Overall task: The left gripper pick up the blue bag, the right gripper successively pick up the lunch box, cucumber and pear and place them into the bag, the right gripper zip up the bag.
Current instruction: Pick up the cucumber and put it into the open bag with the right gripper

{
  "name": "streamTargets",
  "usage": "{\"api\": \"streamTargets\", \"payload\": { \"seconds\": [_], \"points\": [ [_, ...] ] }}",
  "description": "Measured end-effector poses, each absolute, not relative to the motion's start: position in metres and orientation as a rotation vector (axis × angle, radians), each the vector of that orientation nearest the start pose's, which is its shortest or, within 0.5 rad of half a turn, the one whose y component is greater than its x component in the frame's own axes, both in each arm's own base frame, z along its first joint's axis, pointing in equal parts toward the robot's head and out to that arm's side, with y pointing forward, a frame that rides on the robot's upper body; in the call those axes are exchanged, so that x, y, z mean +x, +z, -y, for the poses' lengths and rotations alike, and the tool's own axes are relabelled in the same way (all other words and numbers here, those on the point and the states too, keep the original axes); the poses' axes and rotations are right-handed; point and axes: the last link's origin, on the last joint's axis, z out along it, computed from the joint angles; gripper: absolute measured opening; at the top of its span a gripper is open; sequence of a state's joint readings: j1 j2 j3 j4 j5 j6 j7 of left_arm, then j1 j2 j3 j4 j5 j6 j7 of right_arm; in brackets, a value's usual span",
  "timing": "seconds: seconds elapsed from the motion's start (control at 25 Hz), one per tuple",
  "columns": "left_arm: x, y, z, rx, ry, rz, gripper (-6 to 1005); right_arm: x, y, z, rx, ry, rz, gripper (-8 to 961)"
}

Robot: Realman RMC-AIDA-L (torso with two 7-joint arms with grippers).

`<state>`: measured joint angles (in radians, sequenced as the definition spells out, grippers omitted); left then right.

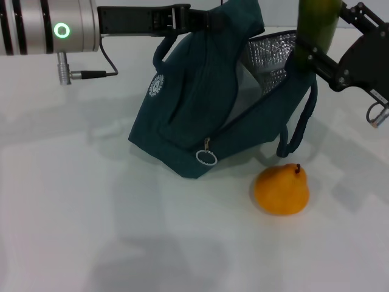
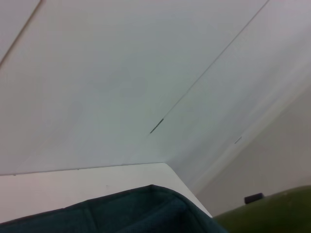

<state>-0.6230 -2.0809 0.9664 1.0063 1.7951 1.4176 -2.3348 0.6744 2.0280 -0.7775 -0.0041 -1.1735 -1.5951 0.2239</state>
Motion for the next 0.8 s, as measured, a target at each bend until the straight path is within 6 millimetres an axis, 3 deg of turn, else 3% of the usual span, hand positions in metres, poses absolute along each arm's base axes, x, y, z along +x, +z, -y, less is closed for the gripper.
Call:
{"api": "streamTargets", "payload": {
  "seconds": [0.24,0.56,0.8],
  "points": [
    [-0.151,0.031,-0.388,-2.572,-0.889,1.286,67,0.22,-0.013,-0.356,-2.045,0.999,0.189,641],
    [-0.151,0.031,-0.387,-2.573,-0.888,1.287,67,0.194,-0.009,-0.363,-2.026,1.084,0.301,641],
    [-0.151,0.03,-0.387,-2.574,-0.893,1.288,67,0.192,-0.012,-0.362,-2.027,1.063,0.354,642]
  ]
}}
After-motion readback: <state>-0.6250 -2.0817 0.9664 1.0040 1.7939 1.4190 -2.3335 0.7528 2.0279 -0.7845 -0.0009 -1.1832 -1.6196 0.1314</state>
